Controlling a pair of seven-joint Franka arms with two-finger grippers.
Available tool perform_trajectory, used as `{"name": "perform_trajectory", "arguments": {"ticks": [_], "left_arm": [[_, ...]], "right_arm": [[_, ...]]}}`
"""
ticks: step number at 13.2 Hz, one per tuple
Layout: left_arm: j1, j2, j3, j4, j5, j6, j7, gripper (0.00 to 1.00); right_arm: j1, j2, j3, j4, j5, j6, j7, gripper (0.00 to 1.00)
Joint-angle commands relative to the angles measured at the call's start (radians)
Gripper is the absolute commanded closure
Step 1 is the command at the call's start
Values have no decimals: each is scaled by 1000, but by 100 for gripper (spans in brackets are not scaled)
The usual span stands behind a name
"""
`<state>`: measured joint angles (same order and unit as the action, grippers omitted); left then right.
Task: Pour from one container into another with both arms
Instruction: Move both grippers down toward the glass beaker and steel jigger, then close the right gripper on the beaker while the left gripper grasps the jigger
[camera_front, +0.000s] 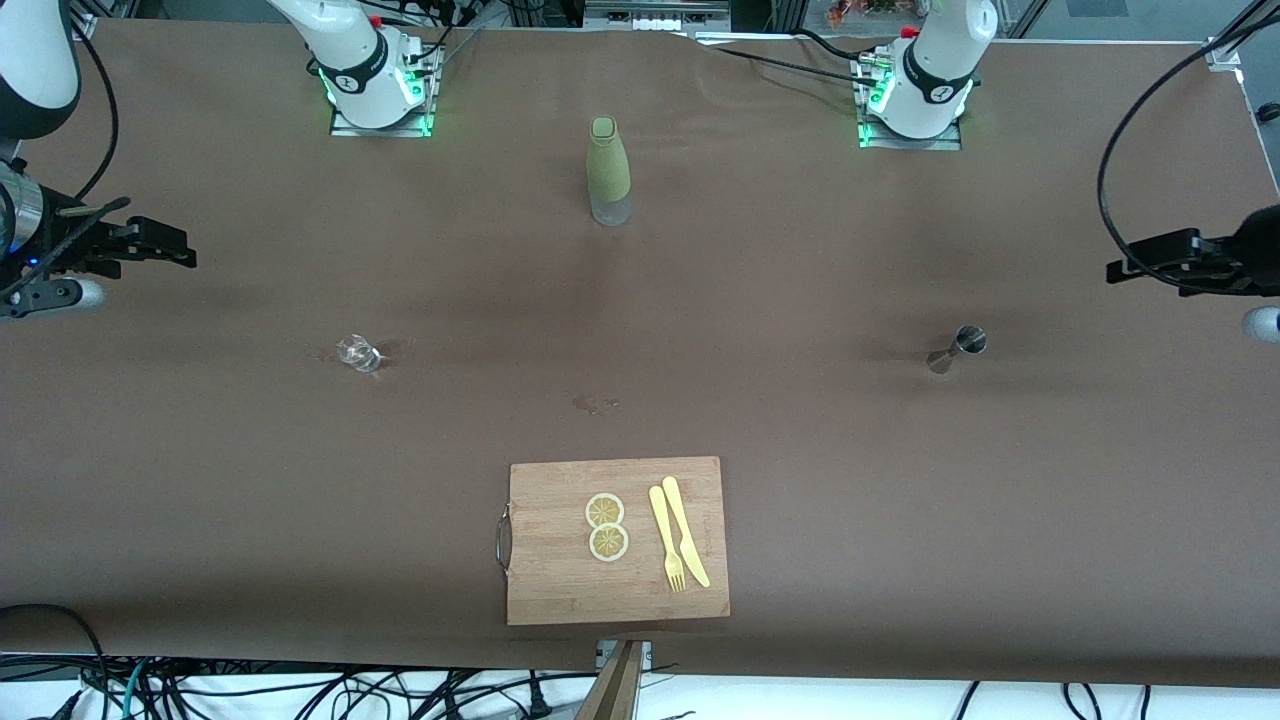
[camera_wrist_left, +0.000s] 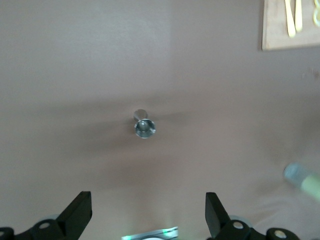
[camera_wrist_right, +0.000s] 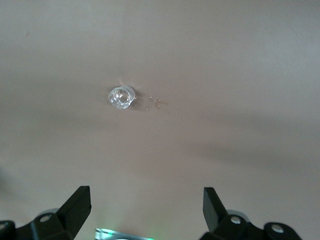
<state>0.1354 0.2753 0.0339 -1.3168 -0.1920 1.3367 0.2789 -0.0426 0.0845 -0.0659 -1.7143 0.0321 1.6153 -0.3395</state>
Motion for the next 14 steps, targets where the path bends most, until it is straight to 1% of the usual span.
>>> {"name": "perform_trajectory", "arguments": {"ticks": [1,2,4,7,8,10,12,14], "left_arm": [[16,25,17,-5,-21,-5,217,0],[33,39,20,-5,-42,-7,327,0],[50,76,73,-9,-119,-14,542,0],[69,126,155,-64,-271,-24,858,0],[79,154,170,-82,-318,-27,953,0],[114,206,181,-131,-407,-27,1159,0],[162,283,184,-174,-496,-25,1383,0],[184,350,205,-217,-579,-25,1585,0]], "right_arm": [[-42,30,-29,15,109,-17,-223,0],[-58,52,-37,15,149,-18,-310,0],[-89,81,-38,15,195,-20,-465,0],[-157,161,-38,15,297,-11,-761,0],[-175,188,-38,15,331,-14,-845,0],[-212,256,-38,13,400,-18,-1022,0],[-243,341,-38,13,497,-25,-1226,0],[-259,406,-38,12,572,-23,-1387,0]]}}
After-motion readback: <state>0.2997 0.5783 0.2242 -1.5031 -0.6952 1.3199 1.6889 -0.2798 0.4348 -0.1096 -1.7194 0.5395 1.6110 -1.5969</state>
